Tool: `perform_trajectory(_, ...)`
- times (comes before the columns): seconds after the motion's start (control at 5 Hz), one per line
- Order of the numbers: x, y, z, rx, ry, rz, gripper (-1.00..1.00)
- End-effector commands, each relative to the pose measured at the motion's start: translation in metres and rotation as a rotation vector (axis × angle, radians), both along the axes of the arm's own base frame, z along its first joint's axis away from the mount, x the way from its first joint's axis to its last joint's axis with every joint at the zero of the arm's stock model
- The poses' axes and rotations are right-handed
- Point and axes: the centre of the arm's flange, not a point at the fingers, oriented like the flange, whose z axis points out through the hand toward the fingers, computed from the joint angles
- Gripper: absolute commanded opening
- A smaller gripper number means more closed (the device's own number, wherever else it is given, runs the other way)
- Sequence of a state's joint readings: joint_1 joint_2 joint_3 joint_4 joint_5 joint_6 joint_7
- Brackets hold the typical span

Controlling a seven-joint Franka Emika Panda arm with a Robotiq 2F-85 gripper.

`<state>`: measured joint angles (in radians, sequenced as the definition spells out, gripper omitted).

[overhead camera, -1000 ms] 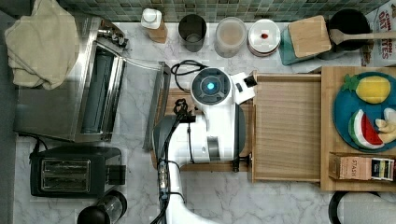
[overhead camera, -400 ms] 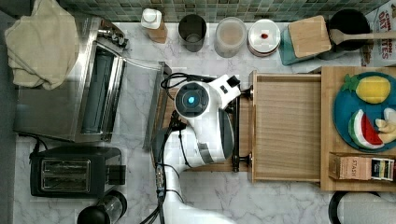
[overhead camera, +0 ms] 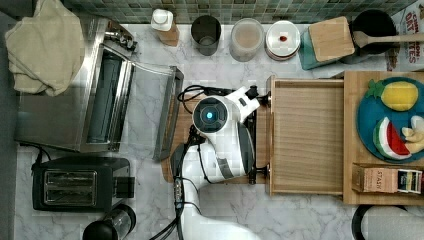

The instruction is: Close the drawer.

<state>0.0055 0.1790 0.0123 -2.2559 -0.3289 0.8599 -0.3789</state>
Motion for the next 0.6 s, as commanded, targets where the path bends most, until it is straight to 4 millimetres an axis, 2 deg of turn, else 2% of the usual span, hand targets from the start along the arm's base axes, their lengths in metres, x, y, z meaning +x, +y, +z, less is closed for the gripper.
perform_trajectory(0.2, -0.017, -0.04, -0.028, 0.005, 0.101, -0.068, -1.0)
perform_trajectory(0.6, -0.032, -0.079, -0.027, -0.053, 0.029, -0.008, -1.0)
